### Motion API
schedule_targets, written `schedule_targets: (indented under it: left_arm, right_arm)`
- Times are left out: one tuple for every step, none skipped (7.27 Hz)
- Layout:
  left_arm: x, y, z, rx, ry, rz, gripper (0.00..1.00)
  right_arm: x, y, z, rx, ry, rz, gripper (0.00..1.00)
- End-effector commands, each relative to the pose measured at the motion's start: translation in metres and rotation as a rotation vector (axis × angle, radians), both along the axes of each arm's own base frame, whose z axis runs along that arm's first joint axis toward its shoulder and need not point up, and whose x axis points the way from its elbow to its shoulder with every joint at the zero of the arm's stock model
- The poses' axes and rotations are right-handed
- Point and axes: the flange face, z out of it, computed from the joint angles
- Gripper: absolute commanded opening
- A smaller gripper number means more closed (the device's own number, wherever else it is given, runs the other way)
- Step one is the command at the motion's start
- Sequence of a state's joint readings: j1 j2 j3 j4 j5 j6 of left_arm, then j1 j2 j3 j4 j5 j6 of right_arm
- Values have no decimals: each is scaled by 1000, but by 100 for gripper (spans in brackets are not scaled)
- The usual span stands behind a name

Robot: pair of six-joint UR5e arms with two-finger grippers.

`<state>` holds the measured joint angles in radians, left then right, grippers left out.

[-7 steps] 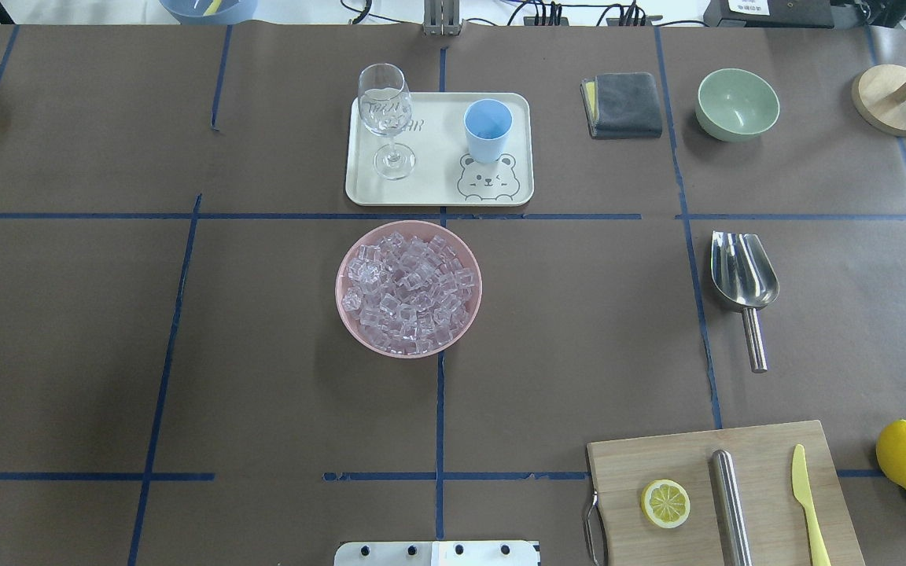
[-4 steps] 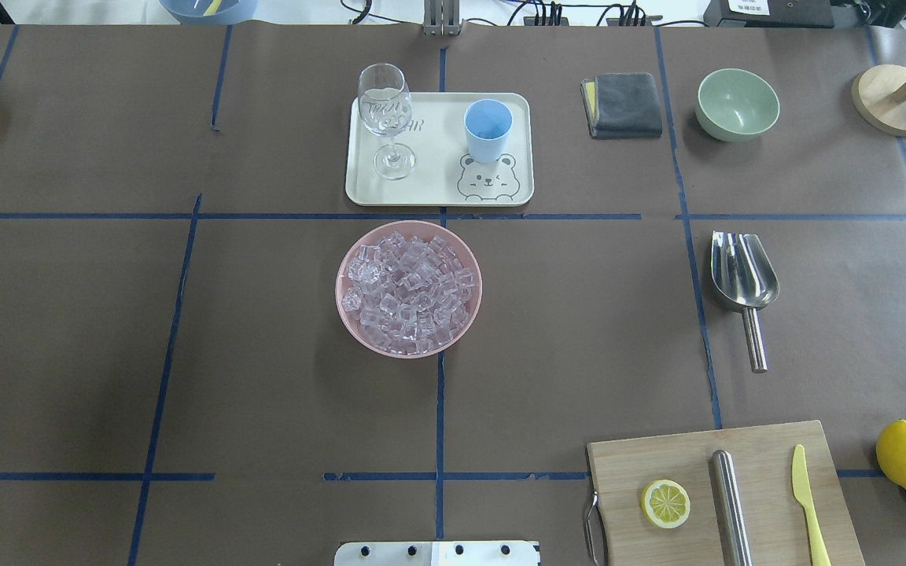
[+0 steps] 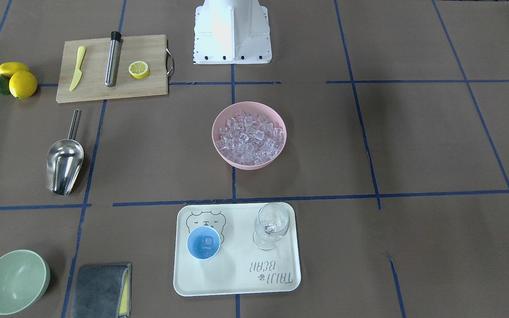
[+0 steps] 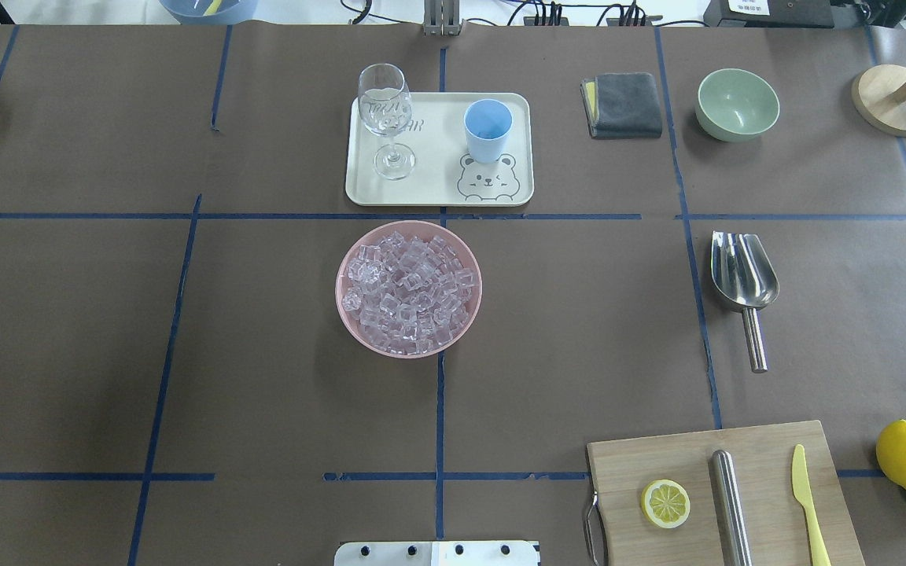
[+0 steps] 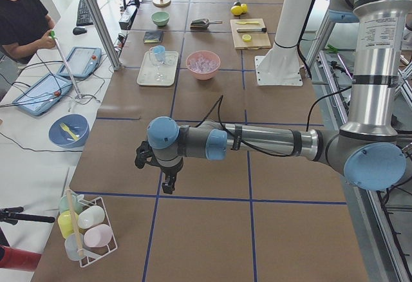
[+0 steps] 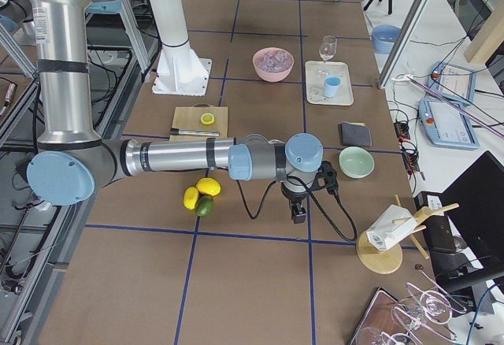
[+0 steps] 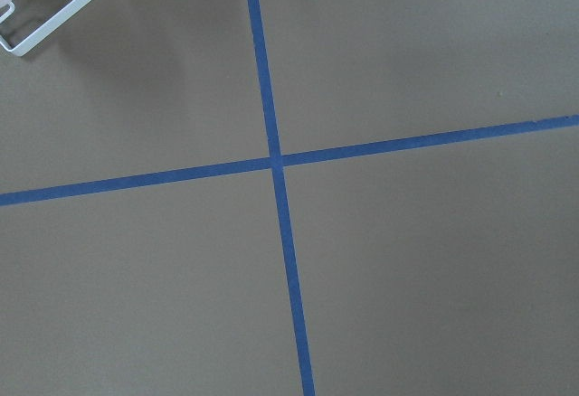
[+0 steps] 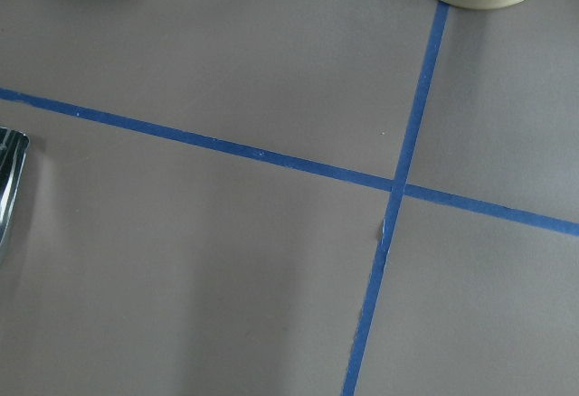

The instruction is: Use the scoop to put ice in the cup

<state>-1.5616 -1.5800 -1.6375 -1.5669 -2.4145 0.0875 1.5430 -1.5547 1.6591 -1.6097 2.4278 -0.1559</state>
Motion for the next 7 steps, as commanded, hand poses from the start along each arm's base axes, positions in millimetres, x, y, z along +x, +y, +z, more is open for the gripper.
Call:
schedule_targets:
  left_arm:
    - [0, 0, -1, 2, 0, 0, 100]
    - [0, 0, 0, 0, 0, 0, 100]
    - [0, 0, 0, 0, 0, 0, 100]
    - [0, 0, -1, 3, 0, 0, 100]
    - [0, -2, -4, 11, 0, 0, 100]
    - [0, -15, -16, 30, -9, -2, 100]
    - [-1, -18, -16, 31, -12, -2, 100]
  right_arm:
    - [1, 1, -2, -3, 0, -2, 100]
    - [2, 1, -1, 4, 0, -9, 100]
    - [2, 1, -1, 8, 0, -11, 100]
    - [4, 1, -1, 9, 2, -9, 100]
    - [4, 1, 0, 9, 3, -8, 100]
    - [5, 2, 0, 9, 5, -7, 100]
    - [6, 2, 0, 9, 6, -5, 100]
